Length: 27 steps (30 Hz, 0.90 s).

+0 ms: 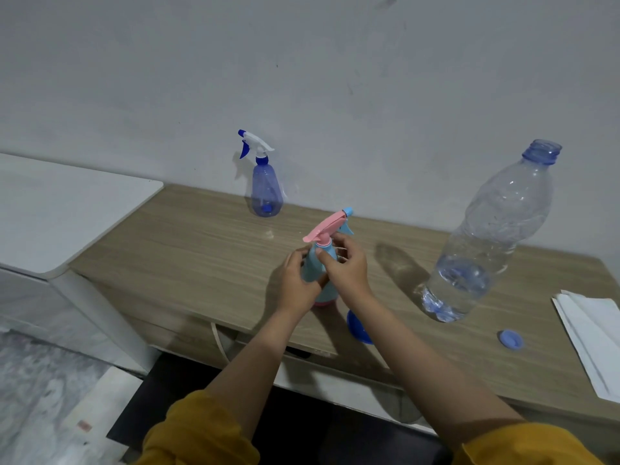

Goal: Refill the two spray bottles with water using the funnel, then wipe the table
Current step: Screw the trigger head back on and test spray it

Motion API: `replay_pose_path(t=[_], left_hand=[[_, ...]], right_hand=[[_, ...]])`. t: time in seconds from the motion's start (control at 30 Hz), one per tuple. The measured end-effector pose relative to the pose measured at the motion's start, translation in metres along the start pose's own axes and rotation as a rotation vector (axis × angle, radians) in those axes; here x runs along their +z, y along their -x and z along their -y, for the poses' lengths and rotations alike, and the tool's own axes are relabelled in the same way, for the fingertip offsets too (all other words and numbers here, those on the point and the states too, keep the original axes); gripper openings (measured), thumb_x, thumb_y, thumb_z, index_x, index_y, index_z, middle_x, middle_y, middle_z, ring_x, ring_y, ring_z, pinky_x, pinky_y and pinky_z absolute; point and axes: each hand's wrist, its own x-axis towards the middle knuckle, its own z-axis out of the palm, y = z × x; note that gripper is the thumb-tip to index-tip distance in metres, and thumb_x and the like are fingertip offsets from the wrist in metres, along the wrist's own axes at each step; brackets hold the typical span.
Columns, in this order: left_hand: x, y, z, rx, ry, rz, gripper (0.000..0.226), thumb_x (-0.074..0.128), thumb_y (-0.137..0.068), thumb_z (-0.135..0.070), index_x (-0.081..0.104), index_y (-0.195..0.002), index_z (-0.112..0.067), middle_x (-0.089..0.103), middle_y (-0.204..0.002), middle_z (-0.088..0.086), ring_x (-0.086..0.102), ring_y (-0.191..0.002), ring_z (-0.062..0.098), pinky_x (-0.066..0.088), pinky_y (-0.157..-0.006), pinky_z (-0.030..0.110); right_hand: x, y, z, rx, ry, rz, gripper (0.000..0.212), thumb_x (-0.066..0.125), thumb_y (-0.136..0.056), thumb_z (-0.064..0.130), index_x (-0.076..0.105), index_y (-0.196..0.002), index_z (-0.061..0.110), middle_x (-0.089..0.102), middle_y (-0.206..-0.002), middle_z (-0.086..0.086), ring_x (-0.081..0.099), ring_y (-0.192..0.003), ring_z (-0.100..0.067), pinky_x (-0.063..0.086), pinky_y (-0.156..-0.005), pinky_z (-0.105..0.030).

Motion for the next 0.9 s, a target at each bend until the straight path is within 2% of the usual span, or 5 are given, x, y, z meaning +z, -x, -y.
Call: replay_pose_path(t=[0.2, 0.37, 0.57, 0.73, 0.9], left_hand=[[0.0018, -0.0006, 0.0009, 0.007, -0.003, -0.009, 0.055, 0.07, -0.065, -0.05, 0.047, -0.115, -0.045, 0.059, -0.112, -0.017, 0.058, -0.105, 0.009, 0.056, -0.082, 0.041], [0.0028, -0.0002, 0.003, 0.004, 0.016, -0.002, 0.059, 0.066, -0.06, -0.057, 0.047, -0.115, -0.045, 0.058, -0.113, -0.019, 0.059, -0.106, 0.009, 0.057, -0.081, 0.04], [0.0042, -0.0029, 0.0052, -0.003, 0.01, -0.011, 0.058, 0.069, -0.062, -0.054, 0.047, -0.114, -0.045, 0.058, -0.112, -0.016, 0.058, -0.105, 0.009, 0.057, -0.081, 0.041], [0.0052, -0.0013, 0.0042, 0.007, 0.074, -0.027, 0.063, 0.066, -0.056, -0.059, 0.051, -0.114, -0.039, 0.059, -0.11, -0.015, 0.059, -0.104, 0.008, 0.057, -0.081, 0.041], [0.0058, -0.0028, 0.0069, 0.016, 0.029, -0.016, 0.055, 0.066, -0.062, -0.053, 0.047, -0.112, -0.045, 0.057, -0.111, -0.015, 0.057, -0.105, 0.01, 0.056, -0.082, 0.041]], right_hand=[[-0.0011, -0.0021, 0.0055, 0.054, -0.064, -0.031, 0.037, 0.084, -0.07, 0.019, 0.06, -0.098, 0.014, 0.065, -0.095, 0.007, 0.06, -0.085, -0.003, 0.047, -0.066, -0.008], [0.001, 0.0002, -0.001, 0.011, -0.055, -0.018, 0.032, 0.075, -0.076, 0.014, 0.064, -0.106, 0.014, 0.066, -0.107, -0.004, 0.062, -0.097, -0.015, 0.052, -0.079, -0.025], [-0.0006, -0.0027, 0.0064, 0.055, -0.11, -0.015, 0.036, 0.082, -0.071, 0.014, 0.059, -0.099, 0.013, 0.064, -0.094, 0.006, 0.059, -0.084, -0.003, 0.048, -0.068, -0.013], [-0.002, -0.0027, -0.0011, 0.013, -0.083, 0.016, 0.029, 0.073, -0.079, 0.011, 0.066, -0.107, 0.012, 0.068, -0.105, -0.003, 0.063, -0.096, -0.015, 0.052, -0.082, -0.027], [-0.0005, -0.0018, 0.0059, 0.043, -0.137, -0.034, 0.032, 0.083, -0.071, 0.015, 0.062, -0.094, 0.012, 0.066, -0.091, 0.002, 0.061, -0.079, -0.004, 0.051, -0.069, -0.015]])
